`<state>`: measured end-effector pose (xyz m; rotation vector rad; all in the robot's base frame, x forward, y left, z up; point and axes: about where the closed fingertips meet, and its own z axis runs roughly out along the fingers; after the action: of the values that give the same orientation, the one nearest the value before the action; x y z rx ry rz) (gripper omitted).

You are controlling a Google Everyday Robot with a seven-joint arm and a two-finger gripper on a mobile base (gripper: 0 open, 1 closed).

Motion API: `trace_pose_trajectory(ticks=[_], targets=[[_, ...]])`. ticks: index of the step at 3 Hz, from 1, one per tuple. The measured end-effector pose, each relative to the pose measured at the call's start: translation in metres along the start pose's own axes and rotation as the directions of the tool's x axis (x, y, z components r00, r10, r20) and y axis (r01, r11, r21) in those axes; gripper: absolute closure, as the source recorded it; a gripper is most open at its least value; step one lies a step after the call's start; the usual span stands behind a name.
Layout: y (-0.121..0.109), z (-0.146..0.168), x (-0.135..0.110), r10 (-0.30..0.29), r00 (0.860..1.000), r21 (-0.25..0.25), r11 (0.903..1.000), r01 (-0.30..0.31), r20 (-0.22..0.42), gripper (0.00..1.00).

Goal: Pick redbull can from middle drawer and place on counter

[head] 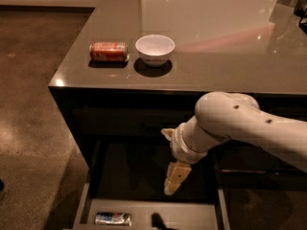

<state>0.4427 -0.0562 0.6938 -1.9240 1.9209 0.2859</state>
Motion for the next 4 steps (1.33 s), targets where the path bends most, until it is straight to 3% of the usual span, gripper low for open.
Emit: trace_pose_trajectory(ticks=[1,2,3,4], targets=[[-0.001,0.074,-0.012,-0.031,0.997,-0.068,0.9970,0.036,0.064,0.00],[0.003,0.144,-0.021,-0.089,0.992,-0.061,0.9937,0.094,0.084,0.00],[0.021,0.201,-0.034,-0.163,0.978,-0.027,0.9854,0.168,0.127,0.00],[0.016,0.200,-0.037,-0.161,0.978,-0.008,0.9864,0.164,0.135,0.00]])
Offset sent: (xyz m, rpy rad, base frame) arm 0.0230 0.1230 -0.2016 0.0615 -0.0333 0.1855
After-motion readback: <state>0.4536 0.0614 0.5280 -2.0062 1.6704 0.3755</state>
